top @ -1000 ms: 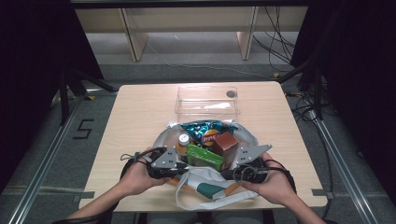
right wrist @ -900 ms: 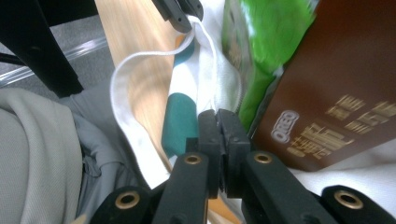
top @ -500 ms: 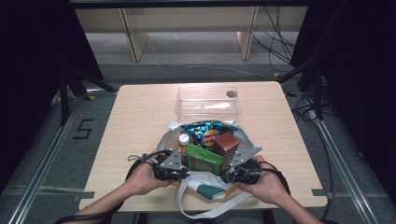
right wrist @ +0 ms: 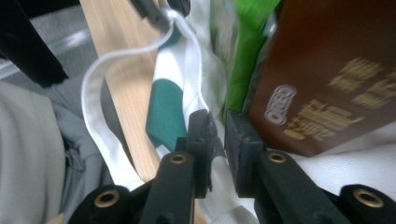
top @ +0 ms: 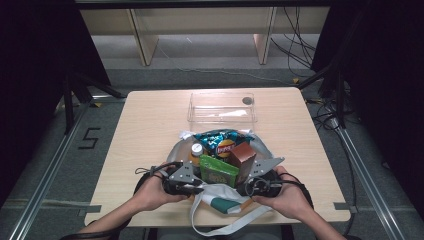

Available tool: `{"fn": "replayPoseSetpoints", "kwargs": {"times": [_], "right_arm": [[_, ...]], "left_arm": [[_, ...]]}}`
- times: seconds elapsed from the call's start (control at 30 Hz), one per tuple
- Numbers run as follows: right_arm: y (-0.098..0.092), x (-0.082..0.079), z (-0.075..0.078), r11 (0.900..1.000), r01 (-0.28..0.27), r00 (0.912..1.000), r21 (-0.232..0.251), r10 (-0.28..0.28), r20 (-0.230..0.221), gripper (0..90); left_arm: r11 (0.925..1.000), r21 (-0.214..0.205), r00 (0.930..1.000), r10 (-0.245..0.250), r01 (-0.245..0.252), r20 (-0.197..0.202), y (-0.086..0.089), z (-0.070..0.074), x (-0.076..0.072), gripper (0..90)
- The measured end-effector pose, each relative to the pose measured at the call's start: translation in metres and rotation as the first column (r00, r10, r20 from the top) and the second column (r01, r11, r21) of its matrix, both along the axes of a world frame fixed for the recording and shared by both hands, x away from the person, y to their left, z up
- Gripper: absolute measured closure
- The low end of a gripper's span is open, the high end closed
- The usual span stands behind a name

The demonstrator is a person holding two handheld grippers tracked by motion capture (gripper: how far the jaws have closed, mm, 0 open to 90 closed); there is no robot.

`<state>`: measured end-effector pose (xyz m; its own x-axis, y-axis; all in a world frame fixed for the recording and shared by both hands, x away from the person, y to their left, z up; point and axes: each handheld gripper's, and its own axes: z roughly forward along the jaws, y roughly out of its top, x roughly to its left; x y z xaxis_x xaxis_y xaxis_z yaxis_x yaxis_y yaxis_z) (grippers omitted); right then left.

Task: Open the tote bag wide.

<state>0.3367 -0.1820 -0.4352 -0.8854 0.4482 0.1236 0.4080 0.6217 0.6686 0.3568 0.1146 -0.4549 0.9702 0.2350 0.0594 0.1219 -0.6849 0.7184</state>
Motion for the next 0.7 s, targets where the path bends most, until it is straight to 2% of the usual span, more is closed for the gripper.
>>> {"fn": "replayPoseSetpoints", "kwargs": {"times": [0.07,0.1,0.13,0.2,0.23,0.27,0.3,0.33,0.4,0.43,0.47,0.5,0.53,0.57,0.6,0.63,0.67,0.7], "right_arm": [[-0.003,0.000,0.004,0.9999,0.000,0.9999,0.013,0.000,0.011,79.0],[-0.006,-0.002,0.012,0.9993,0.007,0.9998,0.038,-0.007,0.019,75.6],[-0.008,-0.002,0.015,0.9990,0.015,0.9993,0.043,-0.016,0.032,74.5],[-0.012,-0.003,0.023,0.9978,0.026,0.9982,0.061,-0.030,0.052,73.4],[-0.014,-0.003,0.026,0.9970,0.028,0.9968,0.073,-0.033,0.072,73.2],[-0.017,-0.003,0.030,0.9966,0.031,0.9950,0.076,-0.038,0.092,72.9],[-0.019,-0.005,0.034,0.9956,0.046,0.9947,0.081,-0.053,0.088,72.6],[-0.022,-0.004,0.038,0.9944,0.057,0.9918,0.089,-0.066,0.109,72.6],[-0.028,-0.004,0.044,0.9937,0.070,0.9890,0.088,-0.081,0.124,72.6],[-0.030,-0.005,0.046,0.9915,0.086,0.9874,0.098,-0.098,0.124,72.6],[-0.032,-0.005,0.048,0.9903,0.096,0.9862,0.100,-0.108,0.126,72.6],[-0.036,-0.003,0.051,0.9893,0.105,0.9818,0.101,-0.120,0.148,72.5],[-0.036,-0.003,0.051,0.9893,0.105,0.9818,0.101,-0.120,0.148,72.5],[-0.042,-0.001,0.056,0.9872,0.115,0.9779,0.110,-0.132,0.162,72.4],[-0.042,-0.001,0.056,0.9872,0.115,0.9779,0.110,-0.132,0.162,72.4],[-0.047,0.001,0.061,0.9833,0.139,0.9679,0.118,-0.160,0.194,72.6],[-0.048,0.000,0.064,0.9783,0.163,0.9675,0.128,-0.184,0.174,72.9],[-0.050,0.002,0.066,0.9784,0.158,0.9652,0.133,-0.181,0.188,73.6]], "left_arm": [[0.9999,-0.011,0.9999,0.002,-0.002,0.012,0.001,0.003,-0.002,62.7],[0.9987,-0.047,0.9997,0.020,-0.019,0.016,0.002,0.008,-0.005,57.3],[0.9975,-0.063,0.9993,0.031,-0.030,0.020,0.004,0.011,-0.006,54.5],[0.9969,-0.073,0.9992,0.033,-0.031,0.023,0.006,0.015,-0.007,49.2],[0.9922,-0.115,0.9983,0.052,-0.049,0.025,0.010,0.023,-0.009,47.0],[0.9891,-0.136,0.9979,0.060,-0.057,0.023,0.013,0.028,-0.010,45.9],[0.9891,-0.136,0.9979,0.060,-0.057,0.023,0.013,0.028,-0.010,45.1],[0.9816,-0.177,0.9965,0.079,-0.073,0.026,0.020,0.037,-0.011,44.4],[0.9800,-0.183,0.9954,0.087,-0.079,0.039,0.024,0.043,-0.010,44.2],[0.9702,-0.220,0.9930,0.113,-0.103,0.035,0.030,0.052,-0.010,44.3],[0.9702,-0.220,0.9930,0.113,-0.103,0.035,0.030,0.052,-0.010,44.4],[0.9592,-0.256,0.9893,0.138,-0.121,0.048,0.040,0.062,-0.007,44.5],[0.9592,-0.256,0.9893,0.138,-0.121,0.048,0.040,0.062,-0.007,44.5],[0.9487,-0.282,0.9839,0.167,-0.142,0.065,0.048,0.070,-0.004,44.6],[0.9487,-0.282,0.9839,0.167,-0.142,0.065,0.048,0.070,-0.004,44.6],[0.9360,-0.309,0.9775,0.199,-0.168,0.071,0.057,0.077,0.002,44.6],[0.9283,-0.323,0.9733,0.218,-0.184,0.072,0.061,0.079,0.005,44.4],[0.9209,-0.330,0.9674,0.243,-0.207,0.071,0.064,0.081,0.009,44.4]]}}
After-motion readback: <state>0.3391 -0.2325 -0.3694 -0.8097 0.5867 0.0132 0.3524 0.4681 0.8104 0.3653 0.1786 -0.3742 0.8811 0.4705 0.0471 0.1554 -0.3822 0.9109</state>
